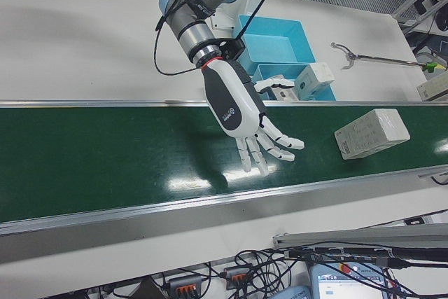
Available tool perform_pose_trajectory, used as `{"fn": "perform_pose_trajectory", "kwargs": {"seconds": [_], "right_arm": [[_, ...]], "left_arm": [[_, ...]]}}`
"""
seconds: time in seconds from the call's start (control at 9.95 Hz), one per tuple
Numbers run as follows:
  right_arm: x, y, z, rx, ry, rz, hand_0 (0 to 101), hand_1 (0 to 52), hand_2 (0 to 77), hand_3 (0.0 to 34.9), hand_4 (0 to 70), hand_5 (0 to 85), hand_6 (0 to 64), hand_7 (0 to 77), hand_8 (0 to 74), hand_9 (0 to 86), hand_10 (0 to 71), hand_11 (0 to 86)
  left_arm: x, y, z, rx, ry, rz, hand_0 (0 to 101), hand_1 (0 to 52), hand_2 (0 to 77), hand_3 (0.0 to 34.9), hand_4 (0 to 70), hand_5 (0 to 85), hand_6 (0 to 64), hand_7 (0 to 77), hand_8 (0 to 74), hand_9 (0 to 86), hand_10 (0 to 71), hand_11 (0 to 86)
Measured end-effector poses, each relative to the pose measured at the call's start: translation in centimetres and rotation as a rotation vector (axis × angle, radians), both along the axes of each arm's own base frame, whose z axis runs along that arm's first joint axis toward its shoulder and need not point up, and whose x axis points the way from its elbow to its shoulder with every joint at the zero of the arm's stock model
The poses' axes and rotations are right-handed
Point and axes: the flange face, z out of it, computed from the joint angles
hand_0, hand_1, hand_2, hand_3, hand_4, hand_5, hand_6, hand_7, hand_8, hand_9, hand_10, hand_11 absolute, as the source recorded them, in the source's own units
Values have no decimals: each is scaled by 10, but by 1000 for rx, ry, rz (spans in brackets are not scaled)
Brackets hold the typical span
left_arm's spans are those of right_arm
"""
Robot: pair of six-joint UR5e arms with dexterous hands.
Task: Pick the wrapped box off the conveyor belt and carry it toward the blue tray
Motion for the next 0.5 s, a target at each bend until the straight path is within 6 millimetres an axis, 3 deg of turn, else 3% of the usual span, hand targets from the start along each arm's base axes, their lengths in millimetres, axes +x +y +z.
{"fn": "perform_pose_trajectory", "kwargs": {"seconds": [0.5], "right_arm": [[0, 0, 1, -2, 2, 0, 432, 115, 180, 303, 87, 229, 0, 224, 0, 54, 27, 44]], "left_arm": [[0, 0, 0, 0, 0, 0, 0, 0, 5, 0, 5, 5, 5, 5, 5, 0, 5, 0]]}}
